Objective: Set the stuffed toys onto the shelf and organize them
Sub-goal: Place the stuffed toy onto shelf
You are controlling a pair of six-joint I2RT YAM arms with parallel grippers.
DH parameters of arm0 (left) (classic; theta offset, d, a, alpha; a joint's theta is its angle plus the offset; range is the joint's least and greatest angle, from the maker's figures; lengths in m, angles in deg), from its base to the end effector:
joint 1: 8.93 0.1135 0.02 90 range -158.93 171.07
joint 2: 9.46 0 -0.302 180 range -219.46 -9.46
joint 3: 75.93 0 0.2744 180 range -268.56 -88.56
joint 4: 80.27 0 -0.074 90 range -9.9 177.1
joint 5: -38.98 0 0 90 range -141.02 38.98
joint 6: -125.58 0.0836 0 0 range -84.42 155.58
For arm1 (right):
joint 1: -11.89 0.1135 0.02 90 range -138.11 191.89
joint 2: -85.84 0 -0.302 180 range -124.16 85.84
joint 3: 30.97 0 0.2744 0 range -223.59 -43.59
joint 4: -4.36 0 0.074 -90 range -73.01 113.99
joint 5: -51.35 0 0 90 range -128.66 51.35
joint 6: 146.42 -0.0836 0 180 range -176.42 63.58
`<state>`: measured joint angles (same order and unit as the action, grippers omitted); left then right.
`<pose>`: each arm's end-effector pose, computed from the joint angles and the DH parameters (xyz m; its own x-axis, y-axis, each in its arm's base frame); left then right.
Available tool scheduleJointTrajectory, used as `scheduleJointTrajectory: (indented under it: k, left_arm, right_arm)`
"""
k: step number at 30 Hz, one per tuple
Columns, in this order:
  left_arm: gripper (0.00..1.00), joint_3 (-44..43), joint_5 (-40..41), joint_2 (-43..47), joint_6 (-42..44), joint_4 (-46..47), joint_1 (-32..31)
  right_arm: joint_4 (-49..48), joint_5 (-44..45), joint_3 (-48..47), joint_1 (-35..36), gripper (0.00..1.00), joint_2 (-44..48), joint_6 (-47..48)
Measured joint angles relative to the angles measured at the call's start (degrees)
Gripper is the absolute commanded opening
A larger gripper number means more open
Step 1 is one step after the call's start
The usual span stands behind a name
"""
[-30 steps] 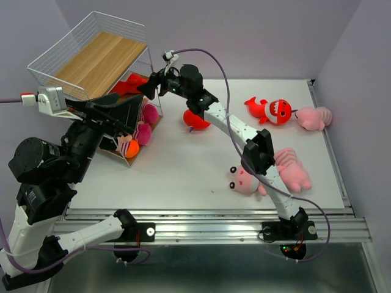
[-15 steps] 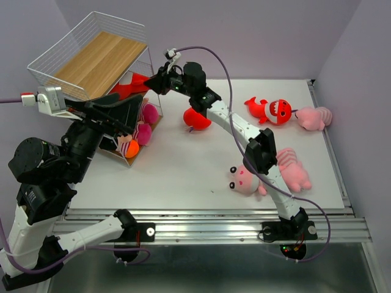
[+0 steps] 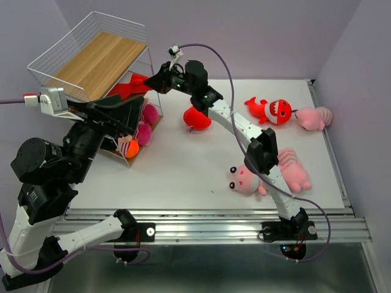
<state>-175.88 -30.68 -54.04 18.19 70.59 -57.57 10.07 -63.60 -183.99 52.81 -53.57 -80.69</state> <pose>0.0863 -0.0540 0.6186 0.1299 -0.5717 -0.8101 0.5623 0.7154 -0.4147 0.4789 0.4618 0.3952 -0.2792 0.2512 -0.9268 -0.8719 0.3381 0.3543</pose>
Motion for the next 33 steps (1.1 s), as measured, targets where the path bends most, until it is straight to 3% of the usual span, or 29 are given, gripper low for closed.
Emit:
scheduleJointTrajectory:
  k: [12, 33]
  left_arm:
    - [0.99, 1.5, -0.4, 1.0, -1.6, 0.7, 0.0]
    - [0.99, 5.3, -0.7, 5.4, -3.5, 1.4, 0.0]
  right_arm:
    - [0.1, -0.6, 3.6, 0.6, 0.01, 4.0, -11.6]
    - [-0.5, -0.2, 11.0, 8.2, 0.01, 5.8, -25.1]
